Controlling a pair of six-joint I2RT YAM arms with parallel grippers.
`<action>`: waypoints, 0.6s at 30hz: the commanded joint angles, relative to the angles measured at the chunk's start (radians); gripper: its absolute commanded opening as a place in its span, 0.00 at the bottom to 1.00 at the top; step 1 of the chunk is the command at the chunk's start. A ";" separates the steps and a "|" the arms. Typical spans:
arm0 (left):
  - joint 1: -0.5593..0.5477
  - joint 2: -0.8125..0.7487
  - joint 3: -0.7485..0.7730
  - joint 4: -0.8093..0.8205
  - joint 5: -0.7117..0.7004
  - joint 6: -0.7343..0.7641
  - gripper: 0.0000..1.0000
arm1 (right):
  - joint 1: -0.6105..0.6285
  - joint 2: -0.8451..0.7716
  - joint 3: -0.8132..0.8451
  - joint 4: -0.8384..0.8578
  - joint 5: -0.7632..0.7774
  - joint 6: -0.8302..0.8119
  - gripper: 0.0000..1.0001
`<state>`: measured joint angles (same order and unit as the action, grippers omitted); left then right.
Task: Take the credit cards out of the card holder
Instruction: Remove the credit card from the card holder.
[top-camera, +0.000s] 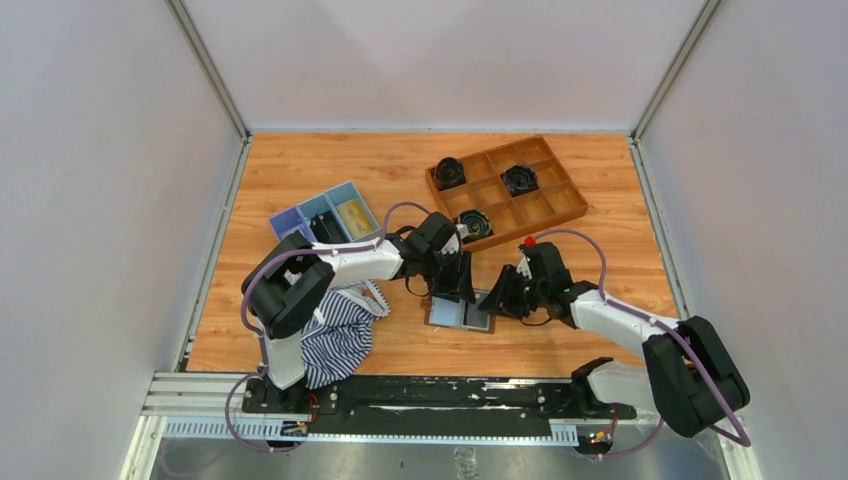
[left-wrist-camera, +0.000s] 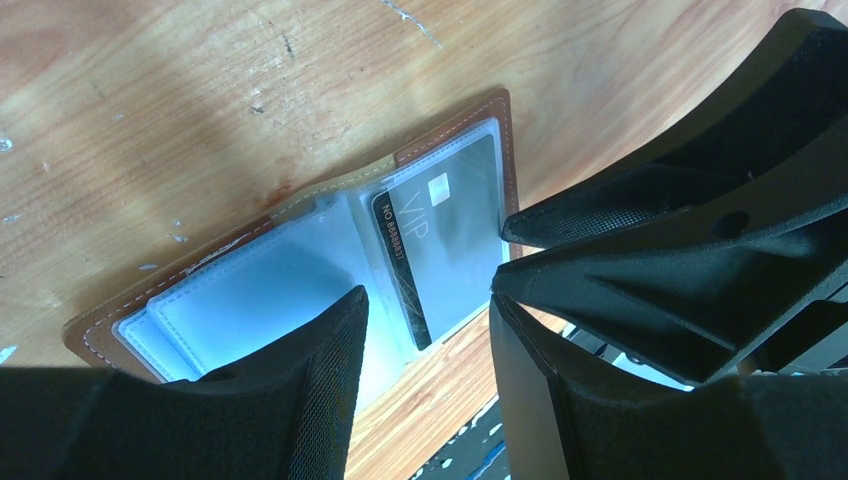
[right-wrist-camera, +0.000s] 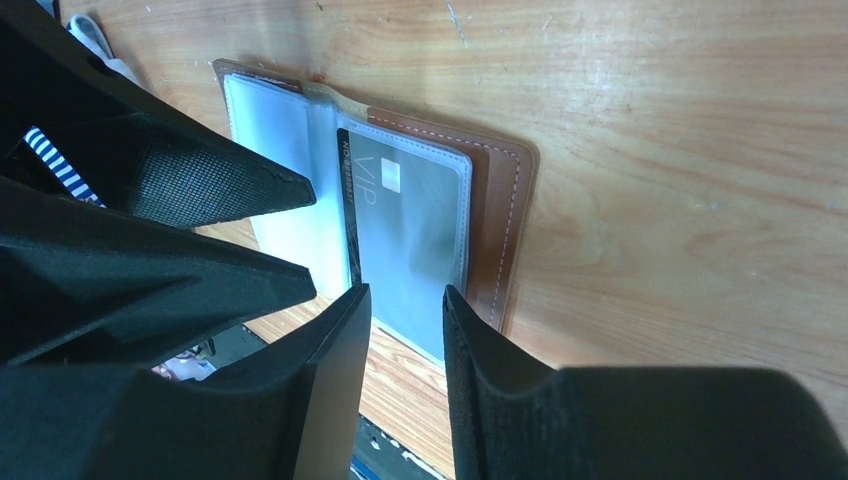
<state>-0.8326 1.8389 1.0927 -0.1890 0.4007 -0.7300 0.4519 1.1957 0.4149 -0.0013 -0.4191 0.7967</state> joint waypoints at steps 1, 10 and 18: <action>0.003 -0.008 0.002 -0.002 0.000 0.009 0.52 | 0.008 0.019 -0.009 0.037 -0.018 0.008 0.37; 0.003 0.015 -0.008 0.001 0.006 0.006 0.52 | 0.019 0.057 -0.003 0.081 -0.051 0.024 0.37; 0.003 0.010 -0.005 -0.003 0.002 0.008 0.52 | 0.024 0.057 0.001 0.080 -0.047 0.027 0.36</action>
<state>-0.8326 1.8393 1.0927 -0.1886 0.4015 -0.7296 0.4644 1.2613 0.4149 0.0845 -0.4679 0.8204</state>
